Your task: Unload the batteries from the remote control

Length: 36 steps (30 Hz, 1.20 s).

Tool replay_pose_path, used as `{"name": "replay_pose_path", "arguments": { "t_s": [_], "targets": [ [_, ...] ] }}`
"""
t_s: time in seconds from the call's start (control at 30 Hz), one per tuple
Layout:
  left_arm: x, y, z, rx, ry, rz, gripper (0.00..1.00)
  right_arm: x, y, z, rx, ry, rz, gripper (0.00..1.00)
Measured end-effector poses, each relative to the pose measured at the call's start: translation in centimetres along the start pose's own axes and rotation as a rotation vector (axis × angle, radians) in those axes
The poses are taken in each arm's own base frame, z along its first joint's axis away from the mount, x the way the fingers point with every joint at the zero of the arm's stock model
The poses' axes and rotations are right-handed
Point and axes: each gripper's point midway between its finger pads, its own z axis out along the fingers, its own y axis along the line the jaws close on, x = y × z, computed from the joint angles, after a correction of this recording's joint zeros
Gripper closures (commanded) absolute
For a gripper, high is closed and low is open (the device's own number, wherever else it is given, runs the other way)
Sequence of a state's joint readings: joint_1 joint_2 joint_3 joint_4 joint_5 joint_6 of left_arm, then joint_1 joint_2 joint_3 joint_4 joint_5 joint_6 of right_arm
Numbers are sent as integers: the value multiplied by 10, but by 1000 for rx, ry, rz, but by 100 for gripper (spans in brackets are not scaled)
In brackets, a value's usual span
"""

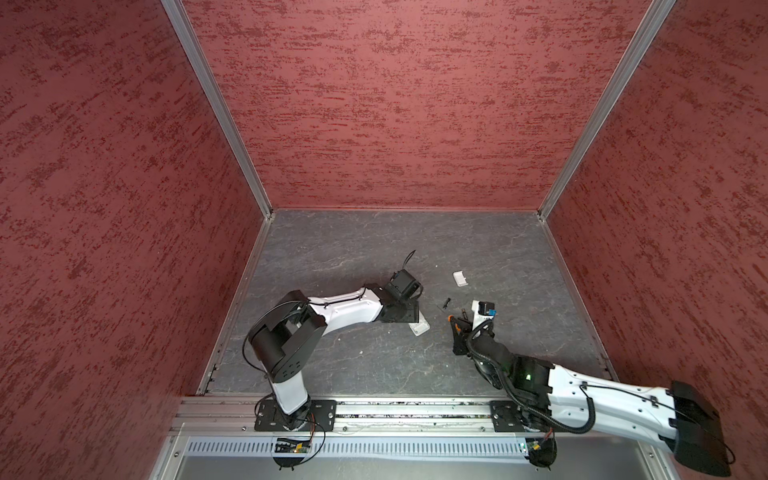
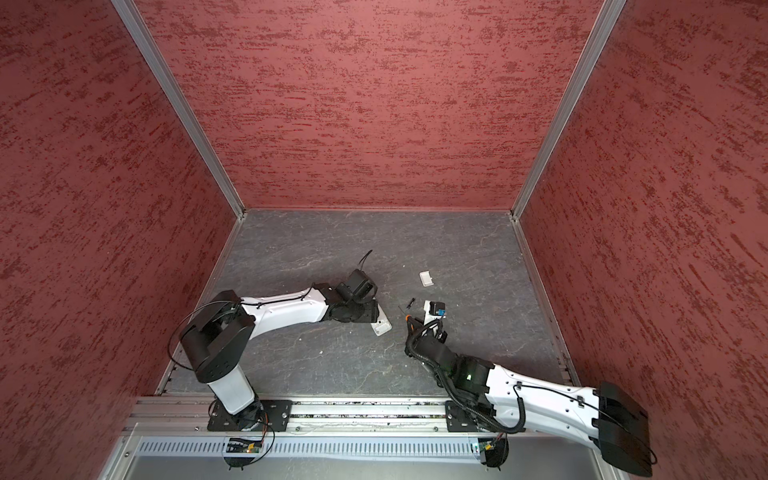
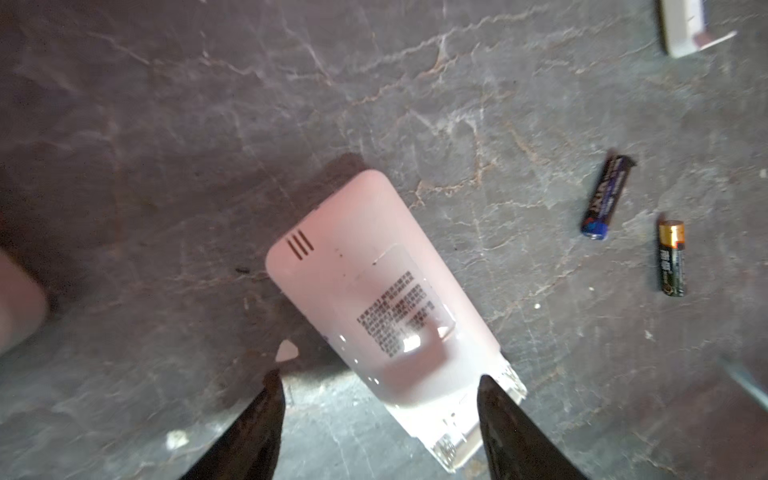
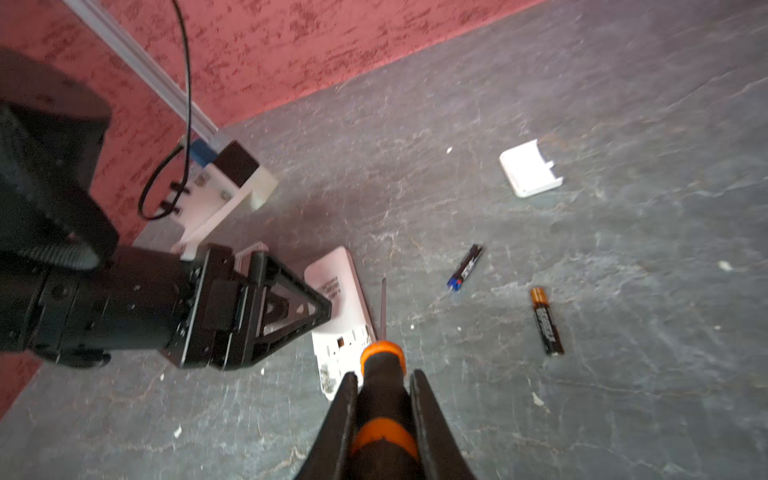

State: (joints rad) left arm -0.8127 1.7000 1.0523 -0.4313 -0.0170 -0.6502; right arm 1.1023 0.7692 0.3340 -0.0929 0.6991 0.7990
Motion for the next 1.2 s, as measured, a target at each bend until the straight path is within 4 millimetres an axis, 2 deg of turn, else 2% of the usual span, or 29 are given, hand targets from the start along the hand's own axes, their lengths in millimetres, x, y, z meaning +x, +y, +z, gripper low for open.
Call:
{"name": "replay_pose_path", "arguments": {
  "t_s": [0.1,0.2,0.3,0.43,0.6,0.7,0.87,1.0,1.2],
  "targets": [
    [-18,-4,-28,38,-62,-7,25,-27,-16,-1,104,-53,22,100],
    [-37,4,-52,59,-123,-39,23,-53,-43,1,235,-107,47,100],
    [-49,30,-65,44,-163,-99,21,-69,-71,4,333,-143,54,100],
    [-51,76,-73,-23,-170,-178,19,-84,-105,12,430,-158,77,100],
    [-52,121,-78,-98,-153,-253,17,-87,-131,26,493,-127,80,100],
    [-51,138,-79,-135,-145,-272,18,-84,-145,36,518,-96,90,100],
    [-48,154,-79,-169,-132,-292,18,-85,-170,47,551,-75,136,100],
    [-47,165,-78,-188,-119,-305,17,-77,-176,56,544,-37,152,100],
    [-43,187,-70,-218,-82,-346,17,-71,-175,61,521,-7,174,90]
  ]
}}
